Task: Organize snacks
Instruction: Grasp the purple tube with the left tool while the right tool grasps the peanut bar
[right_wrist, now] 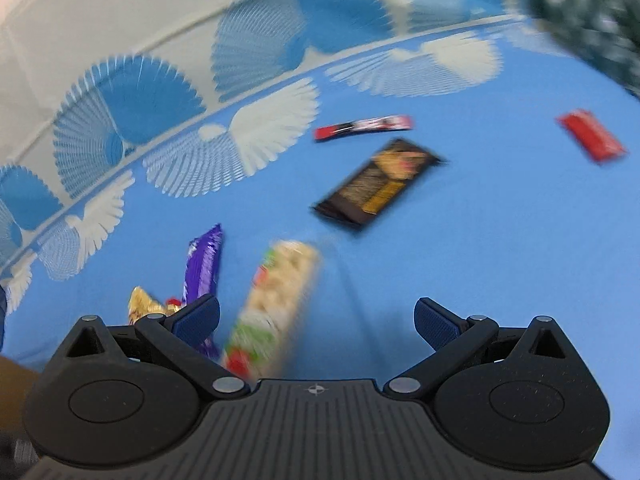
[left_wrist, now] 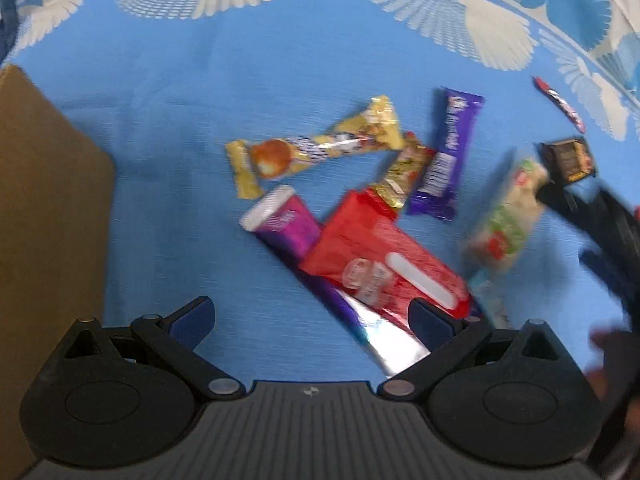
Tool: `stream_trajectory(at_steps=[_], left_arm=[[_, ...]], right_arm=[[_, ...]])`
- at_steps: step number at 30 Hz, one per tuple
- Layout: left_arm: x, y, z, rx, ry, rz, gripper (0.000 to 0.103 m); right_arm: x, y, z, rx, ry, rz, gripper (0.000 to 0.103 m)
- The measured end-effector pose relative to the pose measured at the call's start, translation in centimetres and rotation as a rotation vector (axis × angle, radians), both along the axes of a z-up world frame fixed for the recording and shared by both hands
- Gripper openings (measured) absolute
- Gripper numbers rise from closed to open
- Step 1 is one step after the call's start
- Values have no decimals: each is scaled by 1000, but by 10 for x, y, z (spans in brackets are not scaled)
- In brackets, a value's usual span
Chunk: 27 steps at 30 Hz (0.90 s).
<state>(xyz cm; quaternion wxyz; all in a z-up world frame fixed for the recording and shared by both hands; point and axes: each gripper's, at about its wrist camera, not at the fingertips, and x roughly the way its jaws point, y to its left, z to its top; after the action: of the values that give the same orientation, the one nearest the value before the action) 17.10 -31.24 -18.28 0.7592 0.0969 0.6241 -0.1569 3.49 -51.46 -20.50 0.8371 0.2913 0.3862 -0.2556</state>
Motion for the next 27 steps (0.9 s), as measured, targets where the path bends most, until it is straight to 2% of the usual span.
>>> stream_trajectory(at_steps=[2,4,5,7,10,12,16,18,20,24,25,27], left_arm=[[1,6,-5,21,4,9,103],[2,12,-8,30,21,15,103],[1,14,-9,37,26,19,103],[-3,17,-13,66,19,25,103],[-7,13,-19,84,35,22,103],[-7,5,-22,70,44,23,103],[2,-22,-26,38,43,-29,103],[9,-33,-32,88,46,-26,103],[12,-35,-30,79,39,-6,103],[12,-30,-28,59,34,3,103],[9,-22,-26,57,26,18,99],[-1,-5,-14,44,-25,68,73]], right_arm=[[22,-2,-14,10,41,26,102],[33,2,-25,-36,120,46,100],[32,8,-24,-104,149,62,91],[17,11,-19,-193,168,62,84],[-22,-5,-19,-181,185,13,80],[-45,-11,-19,-201,186,3,81],[-69,-21,-23,-183,178,-30,92],[-67,-21,-25,-183,177,-35,95],[-65,-20,-27,-179,178,-30,102],[-54,-17,-30,-228,178,4,103],[-51,-16,-30,-241,177,26,102],[-51,-12,-25,-272,149,62,87]])
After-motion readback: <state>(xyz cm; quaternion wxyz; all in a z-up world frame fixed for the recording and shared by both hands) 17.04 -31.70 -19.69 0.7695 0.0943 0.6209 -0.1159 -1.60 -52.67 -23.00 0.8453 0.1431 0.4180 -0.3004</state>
